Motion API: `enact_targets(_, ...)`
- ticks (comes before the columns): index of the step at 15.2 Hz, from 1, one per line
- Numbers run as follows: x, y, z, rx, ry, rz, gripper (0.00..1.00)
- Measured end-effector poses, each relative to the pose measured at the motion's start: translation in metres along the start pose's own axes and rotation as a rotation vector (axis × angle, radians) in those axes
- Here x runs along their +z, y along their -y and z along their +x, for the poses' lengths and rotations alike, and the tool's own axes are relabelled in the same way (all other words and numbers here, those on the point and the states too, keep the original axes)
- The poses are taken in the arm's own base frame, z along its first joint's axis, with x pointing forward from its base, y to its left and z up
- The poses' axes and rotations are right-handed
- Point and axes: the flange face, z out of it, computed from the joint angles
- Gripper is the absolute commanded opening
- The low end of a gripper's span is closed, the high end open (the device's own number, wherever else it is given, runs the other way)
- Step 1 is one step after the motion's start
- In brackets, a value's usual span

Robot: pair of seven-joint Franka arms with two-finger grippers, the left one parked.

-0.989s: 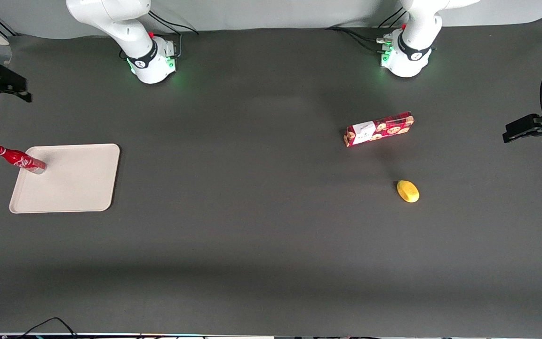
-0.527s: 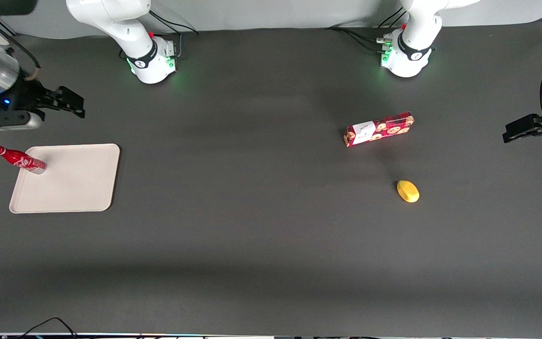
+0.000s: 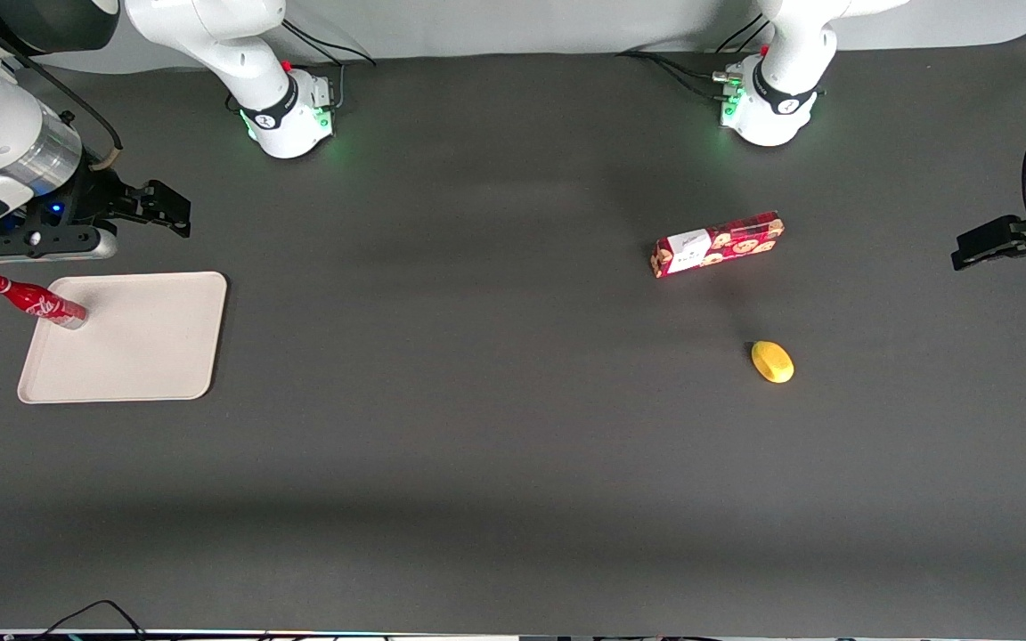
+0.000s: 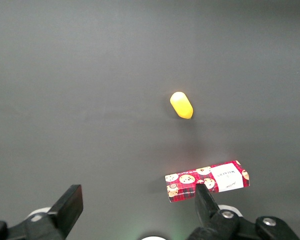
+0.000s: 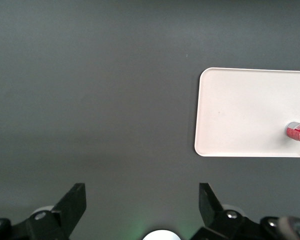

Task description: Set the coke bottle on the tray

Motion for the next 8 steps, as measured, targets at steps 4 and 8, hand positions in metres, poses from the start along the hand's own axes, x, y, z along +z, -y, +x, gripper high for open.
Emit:
enact_targets(4,0.001,-0.046,0.003,0.08,0.002,0.015,1.0)
enact_targets(8,-0.007,-0.08,0.002,0.136,-0.016,0.028,1.0)
